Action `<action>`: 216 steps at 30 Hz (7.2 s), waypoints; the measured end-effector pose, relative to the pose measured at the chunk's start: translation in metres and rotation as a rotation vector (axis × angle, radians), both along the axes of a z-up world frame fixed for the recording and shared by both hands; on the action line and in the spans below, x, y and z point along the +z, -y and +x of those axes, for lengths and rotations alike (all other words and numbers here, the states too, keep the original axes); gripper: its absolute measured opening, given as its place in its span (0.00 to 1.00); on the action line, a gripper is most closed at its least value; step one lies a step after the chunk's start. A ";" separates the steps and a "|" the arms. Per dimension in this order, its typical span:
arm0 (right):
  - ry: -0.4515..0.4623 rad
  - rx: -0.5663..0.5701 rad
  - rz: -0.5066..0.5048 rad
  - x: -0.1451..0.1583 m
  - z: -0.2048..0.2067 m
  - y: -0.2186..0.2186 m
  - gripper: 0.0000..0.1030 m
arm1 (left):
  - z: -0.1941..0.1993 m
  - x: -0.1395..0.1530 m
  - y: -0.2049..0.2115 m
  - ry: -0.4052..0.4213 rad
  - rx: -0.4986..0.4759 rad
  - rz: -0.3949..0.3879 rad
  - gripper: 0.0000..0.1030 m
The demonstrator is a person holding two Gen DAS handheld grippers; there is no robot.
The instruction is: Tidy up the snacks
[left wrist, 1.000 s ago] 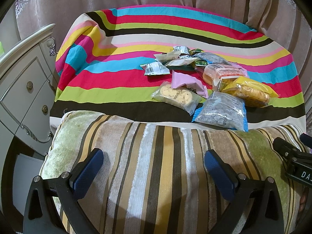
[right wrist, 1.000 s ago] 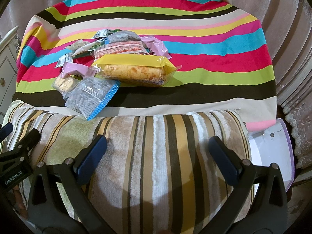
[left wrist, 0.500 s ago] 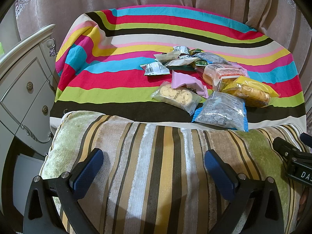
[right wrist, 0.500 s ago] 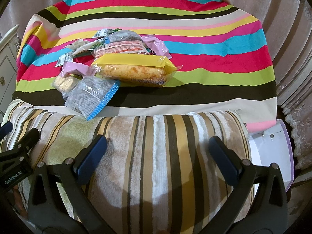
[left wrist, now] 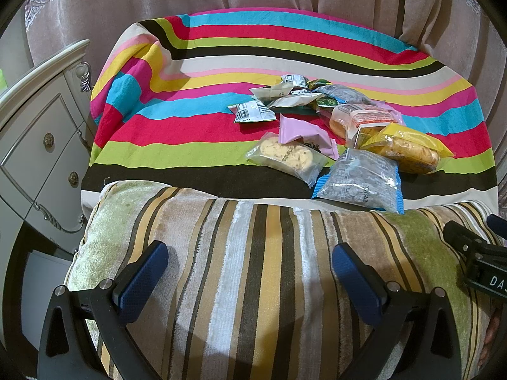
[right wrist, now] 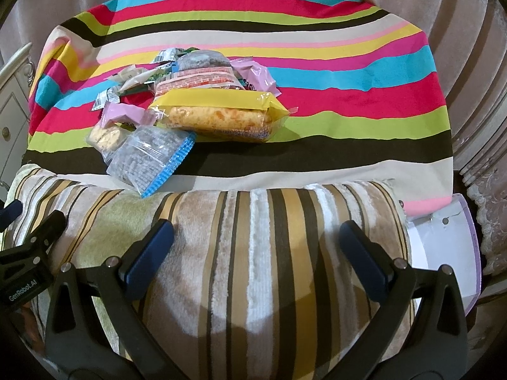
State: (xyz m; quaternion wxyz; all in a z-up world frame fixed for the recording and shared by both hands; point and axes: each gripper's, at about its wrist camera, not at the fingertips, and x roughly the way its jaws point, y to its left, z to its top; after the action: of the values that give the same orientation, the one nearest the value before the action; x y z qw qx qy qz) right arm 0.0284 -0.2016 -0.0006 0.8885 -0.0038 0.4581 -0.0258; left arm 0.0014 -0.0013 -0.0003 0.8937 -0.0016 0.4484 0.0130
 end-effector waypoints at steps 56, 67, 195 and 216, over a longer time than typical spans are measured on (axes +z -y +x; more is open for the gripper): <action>-0.002 0.000 -0.010 0.000 0.002 -0.001 1.00 | -0.001 -0.001 0.001 0.004 0.001 0.002 1.00; -0.002 0.000 -0.010 0.000 0.002 -0.001 1.00 | -0.001 -0.001 0.001 0.004 0.001 0.002 1.00; 0.137 0.062 0.172 0.026 0.002 0.100 0.93 | 0.082 0.005 0.029 -0.099 -0.087 -0.449 0.78; 0.193 0.594 -0.379 0.025 0.118 -0.039 0.93 | 0.191 -0.034 0.027 -0.167 0.081 -0.423 0.43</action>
State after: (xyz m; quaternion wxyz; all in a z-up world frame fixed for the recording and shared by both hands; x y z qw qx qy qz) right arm 0.1466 -0.1621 0.0245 0.8800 -0.2990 0.3379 0.1486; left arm 0.1919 -0.0280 -0.0338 0.8321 -0.2060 0.5130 -0.0455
